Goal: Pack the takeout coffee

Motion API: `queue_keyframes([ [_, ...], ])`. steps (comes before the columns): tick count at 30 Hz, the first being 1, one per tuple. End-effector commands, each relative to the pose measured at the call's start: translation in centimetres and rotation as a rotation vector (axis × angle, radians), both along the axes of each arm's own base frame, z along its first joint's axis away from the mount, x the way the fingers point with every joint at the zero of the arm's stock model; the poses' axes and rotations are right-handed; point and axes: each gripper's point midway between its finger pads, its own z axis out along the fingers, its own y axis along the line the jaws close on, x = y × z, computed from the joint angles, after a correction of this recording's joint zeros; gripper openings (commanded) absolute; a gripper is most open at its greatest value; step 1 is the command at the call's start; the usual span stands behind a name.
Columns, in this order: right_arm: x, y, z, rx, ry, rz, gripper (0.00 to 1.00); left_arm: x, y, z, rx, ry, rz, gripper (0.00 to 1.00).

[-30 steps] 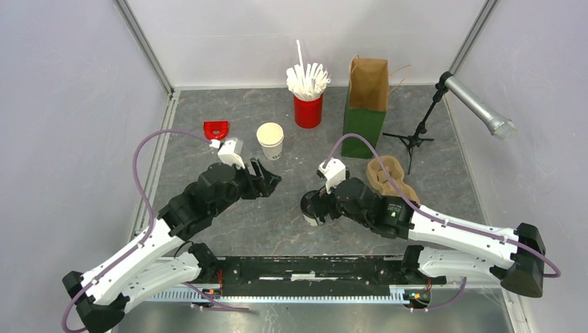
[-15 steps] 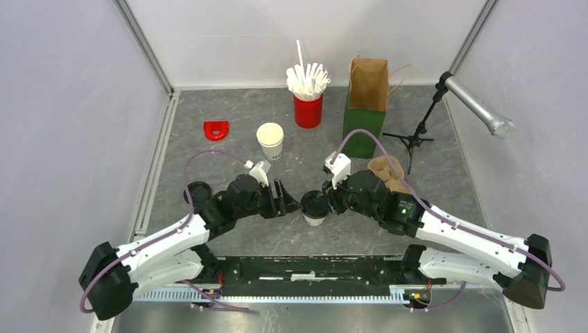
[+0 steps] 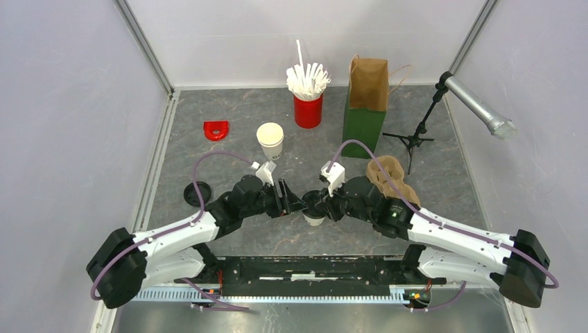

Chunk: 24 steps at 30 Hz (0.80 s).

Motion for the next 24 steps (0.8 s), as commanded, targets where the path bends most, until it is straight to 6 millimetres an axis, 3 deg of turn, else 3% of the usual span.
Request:
queue_keyframes([
  [1,-0.4,0.6,-0.8,0.055,0.018,0.015,0.22,-0.1,-0.7,0.1,-0.065,0.014,-0.004,0.66],
  [7,-1.5,-0.7,-4.4,0.043,0.086,-0.016,0.22,-0.5,-0.2,-2.2,-0.053,0.063,0.021,0.58],
  [15,-2.4,-2.2,-7.6,0.047,0.134,-0.057,0.21,-0.7,2.6,-6.8,0.105,0.131,0.124,0.43],
  [24,-3.5,-3.9,-10.9,0.018,0.184,-0.086,0.21,-1.1,5.4,-11.2,0.290,0.223,0.208,0.40],
])
